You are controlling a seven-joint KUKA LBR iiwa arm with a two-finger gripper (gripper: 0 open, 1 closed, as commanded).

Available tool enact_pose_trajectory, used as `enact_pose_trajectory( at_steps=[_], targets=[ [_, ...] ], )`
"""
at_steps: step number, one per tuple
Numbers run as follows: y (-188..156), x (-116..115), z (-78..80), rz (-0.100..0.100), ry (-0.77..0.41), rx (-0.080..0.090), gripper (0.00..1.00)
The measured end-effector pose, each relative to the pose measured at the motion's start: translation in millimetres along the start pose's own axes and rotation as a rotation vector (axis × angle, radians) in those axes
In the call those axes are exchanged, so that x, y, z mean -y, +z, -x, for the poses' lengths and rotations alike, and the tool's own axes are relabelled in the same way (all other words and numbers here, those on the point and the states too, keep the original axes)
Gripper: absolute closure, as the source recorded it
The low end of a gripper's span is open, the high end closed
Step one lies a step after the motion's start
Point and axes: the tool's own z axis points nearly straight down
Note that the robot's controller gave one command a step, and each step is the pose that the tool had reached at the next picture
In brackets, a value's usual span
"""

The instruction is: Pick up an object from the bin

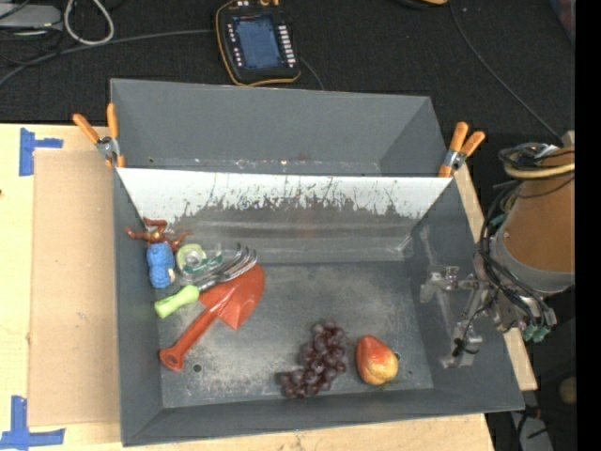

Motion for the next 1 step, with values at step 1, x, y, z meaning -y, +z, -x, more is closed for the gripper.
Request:
enact_pose_trajectory(
  at_steps=[1],
  targets=[
    [0.2,-0.2,0.0,0.000,-0.001,0.000,0.00]
  ],
)
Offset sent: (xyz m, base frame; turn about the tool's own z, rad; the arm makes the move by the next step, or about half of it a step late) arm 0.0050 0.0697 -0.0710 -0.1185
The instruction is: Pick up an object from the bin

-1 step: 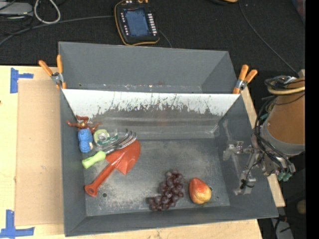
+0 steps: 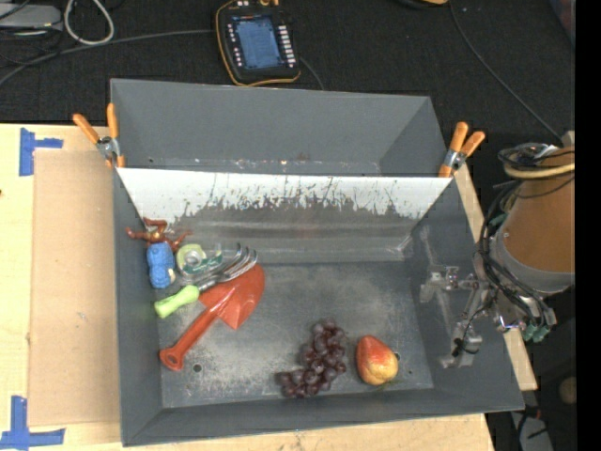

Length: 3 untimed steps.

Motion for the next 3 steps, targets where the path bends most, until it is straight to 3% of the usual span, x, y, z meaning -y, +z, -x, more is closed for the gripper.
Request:
enact_pose_trajectory(
  at_steps=[1,2,3],
  targets=[
    [74.9,-73.2,5.0,0.004,-0.125,-0.010,0.00],
    [76.4,-48.7,-2.1,-0.004,-0.097,0.003,0.00],
    [15.7,-117.8,25.7,0.006,-0.129,0.003,0.00]
  ],
)
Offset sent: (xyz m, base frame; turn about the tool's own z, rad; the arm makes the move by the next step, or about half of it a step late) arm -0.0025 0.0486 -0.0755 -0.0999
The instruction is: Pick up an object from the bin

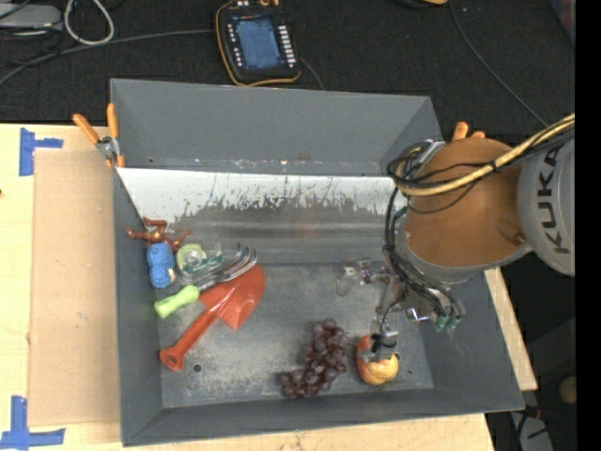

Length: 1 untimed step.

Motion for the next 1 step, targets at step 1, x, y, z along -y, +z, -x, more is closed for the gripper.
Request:
enact_pose_trajectory(
  at_steps=[1],
  targets=[
    [105.9,10.3,-3.4,-0.006,-0.100,-0.008,0.00]
  ],
)
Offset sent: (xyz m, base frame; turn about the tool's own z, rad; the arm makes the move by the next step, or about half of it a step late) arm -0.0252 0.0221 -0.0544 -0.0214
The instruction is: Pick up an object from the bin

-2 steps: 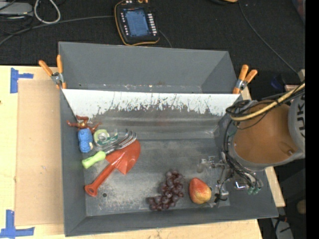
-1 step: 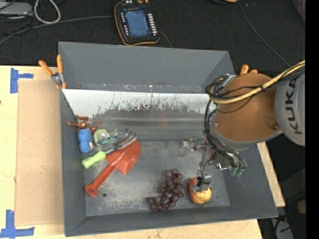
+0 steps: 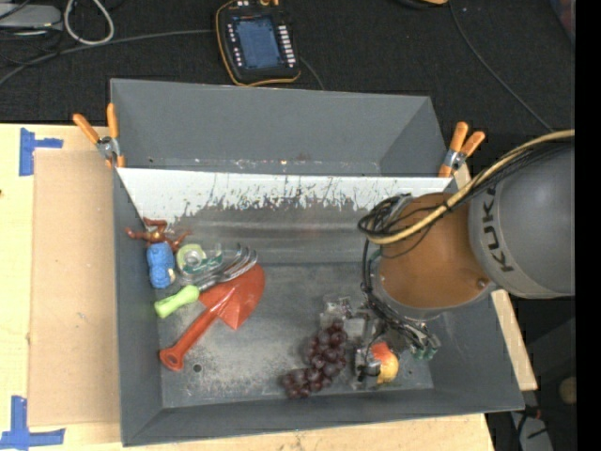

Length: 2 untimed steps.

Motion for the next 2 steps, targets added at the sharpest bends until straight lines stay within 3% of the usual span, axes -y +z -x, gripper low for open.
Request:
enact_pose_trajectory(
  at_steps=[1,2],
  targets=[
    [-24.2,-24.8,-11.1,0.003,0.050,0.005,0.00],
    [30.0,-35.3,-7.6,0.000,0.004,0.010,0.00]
  ],
)
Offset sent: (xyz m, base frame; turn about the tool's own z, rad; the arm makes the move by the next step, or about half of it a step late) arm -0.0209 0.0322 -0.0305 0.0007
